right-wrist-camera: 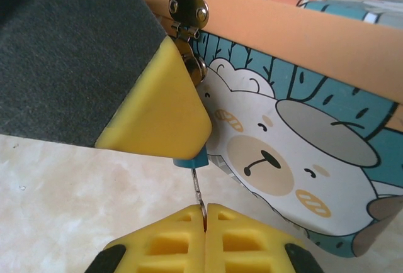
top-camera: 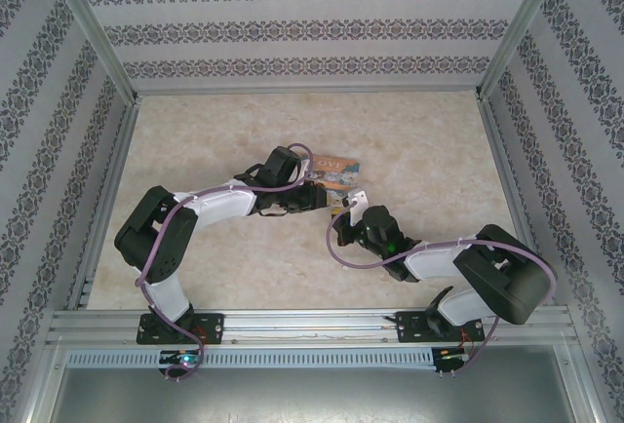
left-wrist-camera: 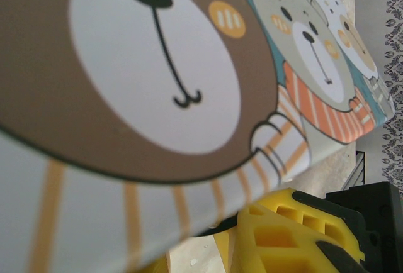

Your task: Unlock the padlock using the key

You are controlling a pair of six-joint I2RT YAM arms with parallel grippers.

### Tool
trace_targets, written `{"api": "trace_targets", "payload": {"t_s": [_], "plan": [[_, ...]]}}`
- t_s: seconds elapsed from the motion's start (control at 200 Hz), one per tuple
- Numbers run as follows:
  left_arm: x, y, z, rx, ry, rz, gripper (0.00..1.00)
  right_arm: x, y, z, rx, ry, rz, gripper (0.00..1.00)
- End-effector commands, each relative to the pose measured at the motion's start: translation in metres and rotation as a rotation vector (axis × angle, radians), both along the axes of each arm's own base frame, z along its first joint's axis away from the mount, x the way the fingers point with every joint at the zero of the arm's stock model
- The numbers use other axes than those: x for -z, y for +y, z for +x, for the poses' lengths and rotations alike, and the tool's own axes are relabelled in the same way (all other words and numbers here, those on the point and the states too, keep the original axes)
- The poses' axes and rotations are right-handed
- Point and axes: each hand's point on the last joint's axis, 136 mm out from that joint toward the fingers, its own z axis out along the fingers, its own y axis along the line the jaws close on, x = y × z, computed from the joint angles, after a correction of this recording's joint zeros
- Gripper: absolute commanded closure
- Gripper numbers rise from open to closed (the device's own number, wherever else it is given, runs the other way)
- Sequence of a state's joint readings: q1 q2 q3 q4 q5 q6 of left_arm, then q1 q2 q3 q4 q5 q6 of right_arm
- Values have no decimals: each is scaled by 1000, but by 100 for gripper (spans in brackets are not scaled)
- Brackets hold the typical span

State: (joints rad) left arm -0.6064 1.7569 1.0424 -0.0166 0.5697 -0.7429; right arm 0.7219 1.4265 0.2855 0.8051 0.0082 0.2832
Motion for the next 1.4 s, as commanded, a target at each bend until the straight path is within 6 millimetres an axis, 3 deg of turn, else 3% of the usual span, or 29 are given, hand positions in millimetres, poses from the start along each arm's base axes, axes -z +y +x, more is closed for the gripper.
{"api": "trace_targets", "payload": {"t_s": [0.0, 0.3, 0.6, 0.63, 0.964, 0.994, 1.239, 1.264, 1.394], "plan": [[-14, -5, 6, 10, -9, -40, 77, -24, 7, 9, -3, -69, 54, 100], [-17, -6, 5, 14, -6, -53, 77, -38, 21, 18, -22, -112, 124, 100], [-20, -7, 3, 19, 1, -58, 77, -31, 27, 22, -34, -143, 122, 100], [-21, -7, 3, 19, 1, -58, 77, -41, 32, 29, -36, -173, 133, 100], [-23, -6, 2, 20, 2, -55, 77, -34, 29, 35, -32, -255, 94, 100], [-23, -5, 2, 20, 3, -52, 77, -25, 24, 30, -32, -243, 81, 100], [-15, -3, -1, 24, 17, -32, 77, -40, 29, 34, -58, -260, 159, 100], [-14, -2, -2, 23, 19, -31, 77, -52, 34, 39, -62, -283, 184, 100], [-12, -2, -3, 25, 23, -29, 77, -64, 37, 44, -80, -298, 217, 100]]}}
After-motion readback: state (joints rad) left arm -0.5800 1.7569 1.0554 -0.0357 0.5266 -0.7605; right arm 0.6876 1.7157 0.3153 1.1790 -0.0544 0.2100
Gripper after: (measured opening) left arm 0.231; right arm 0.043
